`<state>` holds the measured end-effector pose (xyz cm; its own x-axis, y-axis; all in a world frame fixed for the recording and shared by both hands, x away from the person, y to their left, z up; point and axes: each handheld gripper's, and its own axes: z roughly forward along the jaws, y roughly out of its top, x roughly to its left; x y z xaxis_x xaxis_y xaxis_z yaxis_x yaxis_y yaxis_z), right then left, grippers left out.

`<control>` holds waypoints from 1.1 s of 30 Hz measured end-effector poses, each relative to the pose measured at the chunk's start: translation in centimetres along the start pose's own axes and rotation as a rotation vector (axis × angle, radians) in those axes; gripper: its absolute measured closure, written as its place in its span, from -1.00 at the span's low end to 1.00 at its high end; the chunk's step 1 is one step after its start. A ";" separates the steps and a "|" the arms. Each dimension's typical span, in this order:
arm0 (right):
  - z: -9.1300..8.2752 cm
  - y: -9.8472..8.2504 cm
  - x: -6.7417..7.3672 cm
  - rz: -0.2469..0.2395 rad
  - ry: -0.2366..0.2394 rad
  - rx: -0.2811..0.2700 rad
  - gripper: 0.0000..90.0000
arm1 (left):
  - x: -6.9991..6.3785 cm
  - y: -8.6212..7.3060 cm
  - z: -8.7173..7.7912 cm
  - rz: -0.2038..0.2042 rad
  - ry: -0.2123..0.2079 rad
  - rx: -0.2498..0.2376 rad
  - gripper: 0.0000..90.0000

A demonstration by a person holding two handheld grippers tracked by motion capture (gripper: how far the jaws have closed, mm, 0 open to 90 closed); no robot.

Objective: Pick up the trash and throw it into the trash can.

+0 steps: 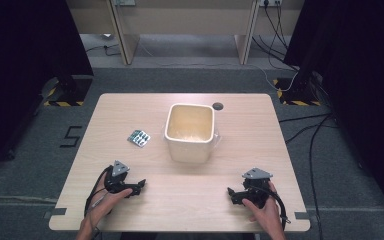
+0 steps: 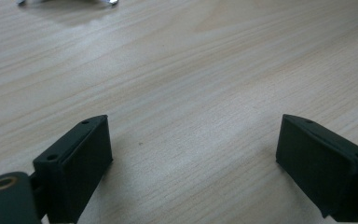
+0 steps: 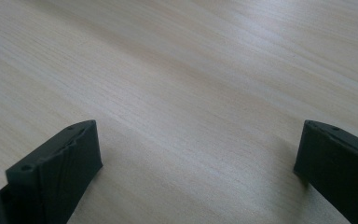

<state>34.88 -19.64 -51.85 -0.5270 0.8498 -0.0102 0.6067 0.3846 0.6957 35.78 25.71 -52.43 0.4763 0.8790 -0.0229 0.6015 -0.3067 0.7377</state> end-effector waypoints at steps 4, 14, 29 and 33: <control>0.0 0.0 0.0 0.000 0.000 0.000 -0.99 | 0.0 0.0 0.0 0.000 0.000 0.000 -0.79; 0.0 0.0 0.0 -0.003 0.001 0.000 -0.99 | 0.0 0.0 0.0 -0.001 -0.001 0.000 -0.79; -0.1 -0.1 0.0 -0.004 0.004 -0.002 -0.99 | 1.1 0.7 -0.1 -0.056 -0.016 -0.031 -0.67; -0.1 -0.1 0.0 -0.004 0.004 -0.001 -0.99 | 2.0 1.6 0.2 -0.077 0.000 -0.043 -0.67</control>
<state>34.75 -19.71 -51.85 -0.5321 0.8466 -0.0099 0.6037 0.3875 0.6967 37.81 26.90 -51.44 0.4301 0.8992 -0.0805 0.6077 -0.2224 0.7624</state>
